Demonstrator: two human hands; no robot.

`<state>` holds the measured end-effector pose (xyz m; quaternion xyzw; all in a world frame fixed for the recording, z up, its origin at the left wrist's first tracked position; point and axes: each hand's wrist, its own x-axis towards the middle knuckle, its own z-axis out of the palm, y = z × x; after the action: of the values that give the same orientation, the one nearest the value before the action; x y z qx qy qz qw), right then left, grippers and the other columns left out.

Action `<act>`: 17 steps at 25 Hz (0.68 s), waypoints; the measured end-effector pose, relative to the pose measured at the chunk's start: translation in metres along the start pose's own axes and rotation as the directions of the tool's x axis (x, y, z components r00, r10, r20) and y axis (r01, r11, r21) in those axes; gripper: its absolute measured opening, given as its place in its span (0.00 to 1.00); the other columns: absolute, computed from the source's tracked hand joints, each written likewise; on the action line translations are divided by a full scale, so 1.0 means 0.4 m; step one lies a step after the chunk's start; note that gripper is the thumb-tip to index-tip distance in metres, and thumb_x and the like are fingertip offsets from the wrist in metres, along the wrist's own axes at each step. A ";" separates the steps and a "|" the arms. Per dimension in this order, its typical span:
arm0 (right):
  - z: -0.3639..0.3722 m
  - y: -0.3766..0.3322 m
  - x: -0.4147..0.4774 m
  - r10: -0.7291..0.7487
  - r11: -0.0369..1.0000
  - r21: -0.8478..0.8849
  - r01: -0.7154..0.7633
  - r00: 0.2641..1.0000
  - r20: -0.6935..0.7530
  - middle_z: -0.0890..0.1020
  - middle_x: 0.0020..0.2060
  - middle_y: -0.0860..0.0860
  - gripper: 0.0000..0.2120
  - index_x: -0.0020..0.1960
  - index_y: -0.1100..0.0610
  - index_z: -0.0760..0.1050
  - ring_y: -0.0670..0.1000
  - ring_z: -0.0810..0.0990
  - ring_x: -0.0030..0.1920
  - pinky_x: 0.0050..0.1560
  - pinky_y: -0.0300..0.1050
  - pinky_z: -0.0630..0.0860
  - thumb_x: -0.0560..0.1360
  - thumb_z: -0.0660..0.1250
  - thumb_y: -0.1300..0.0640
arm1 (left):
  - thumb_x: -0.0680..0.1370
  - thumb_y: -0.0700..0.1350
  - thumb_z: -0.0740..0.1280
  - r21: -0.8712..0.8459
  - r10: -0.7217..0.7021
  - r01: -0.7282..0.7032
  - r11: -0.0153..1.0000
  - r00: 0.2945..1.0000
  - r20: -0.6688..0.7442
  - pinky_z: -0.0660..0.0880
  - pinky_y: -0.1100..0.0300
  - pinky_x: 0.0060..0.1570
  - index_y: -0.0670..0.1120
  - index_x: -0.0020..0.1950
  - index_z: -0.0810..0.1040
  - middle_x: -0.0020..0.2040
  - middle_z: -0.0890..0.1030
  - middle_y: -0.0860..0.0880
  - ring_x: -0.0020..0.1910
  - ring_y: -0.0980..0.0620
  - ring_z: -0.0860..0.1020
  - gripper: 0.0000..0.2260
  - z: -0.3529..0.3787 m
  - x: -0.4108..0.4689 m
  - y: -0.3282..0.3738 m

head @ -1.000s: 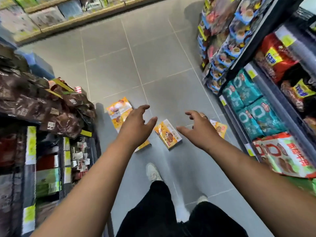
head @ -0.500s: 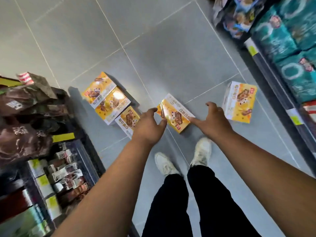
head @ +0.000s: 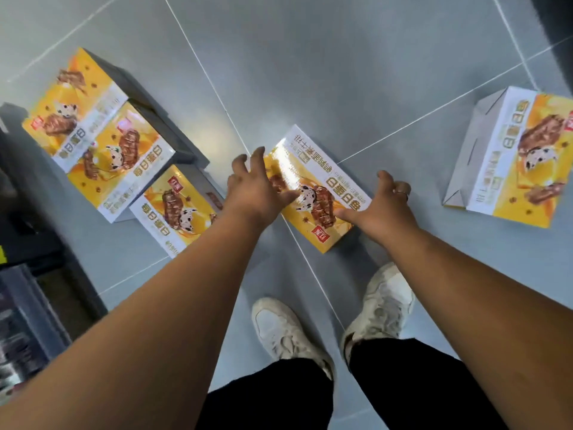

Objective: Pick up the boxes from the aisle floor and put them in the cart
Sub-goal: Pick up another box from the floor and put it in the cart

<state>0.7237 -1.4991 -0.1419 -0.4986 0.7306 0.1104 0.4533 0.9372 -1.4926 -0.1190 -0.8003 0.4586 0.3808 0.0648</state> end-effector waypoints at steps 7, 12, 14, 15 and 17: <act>0.134 0.038 0.165 0.075 0.977 0.194 -0.085 0.995 0.059 0.69 0.66 0.56 0.48 0.75 0.48 0.58 0.56 0.70 0.64 0.56 0.44 0.71 0.62 0.80 0.43 | 0.65 0.56 0.80 -0.281 -0.226 0.263 0.923 0.962 0.156 0.79 0.49 0.53 0.57 0.76 0.57 0.67 0.64 0.44 0.61 0.41 0.74 0.46 0.121 0.192 -0.055; 0.100 0.023 0.112 0.050 0.968 0.243 -0.061 0.997 0.052 0.77 0.57 0.53 0.42 0.67 0.45 0.67 0.54 0.77 0.54 0.56 0.49 0.77 0.58 0.82 0.45 | 0.69 0.50 0.78 -0.347 -0.220 0.245 0.905 0.969 0.109 0.78 0.53 0.53 0.54 0.72 0.62 0.64 0.63 0.44 0.50 0.45 0.73 0.37 0.087 0.131 -0.021; 0.059 0.012 0.057 0.044 0.973 0.227 -0.046 0.999 0.014 0.74 0.59 0.54 0.42 0.68 0.45 0.66 0.51 0.76 0.50 0.55 0.46 0.76 0.59 0.82 0.46 | 0.71 0.50 0.77 -0.362 -0.199 0.208 0.909 0.978 0.063 0.72 0.58 0.50 0.54 0.72 0.62 0.65 0.63 0.44 0.48 0.46 0.72 0.36 0.049 0.072 0.000; 0.031 0.005 0.023 0.045 0.976 0.216 -0.043 0.999 -0.003 0.72 0.60 0.55 0.42 0.69 0.45 0.66 0.50 0.73 0.48 0.55 0.45 0.73 0.60 0.82 0.47 | 0.71 0.50 0.77 -0.367 -0.186 0.190 0.911 0.981 0.046 0.70 0.59 0.50 0.54 0.73 0.62 0.65 0.63 0.44 0.49 0.46 0.71 0.35 0.023 0.035 0.014; -0.031 -0.016 -0.056 0.036 0.981 0.193 -0.028 0.999 -0.037 0.69 0.61 0.56 0.42 0.70 0.45 0.65 0.49 0.69 0.47 0.56 0.45 0.72 0.62 0.81 0.47 | 0.72 0.51 0.76 -0.376 -0.181 0.176 0.910 0.983 0.022 0.66 0.59 0.52 0.54 0.73 0.62 0.66 0.62 0.44 0.50 0.47 0.70 0.35 -0.042 -0.046 0.042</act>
<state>0.7243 -1.4957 -0.1160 -0.4429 0.7547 0.0363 0.4826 0.9278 -1.4971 -0.0909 -0.8387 0.3025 0.4490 -0.0583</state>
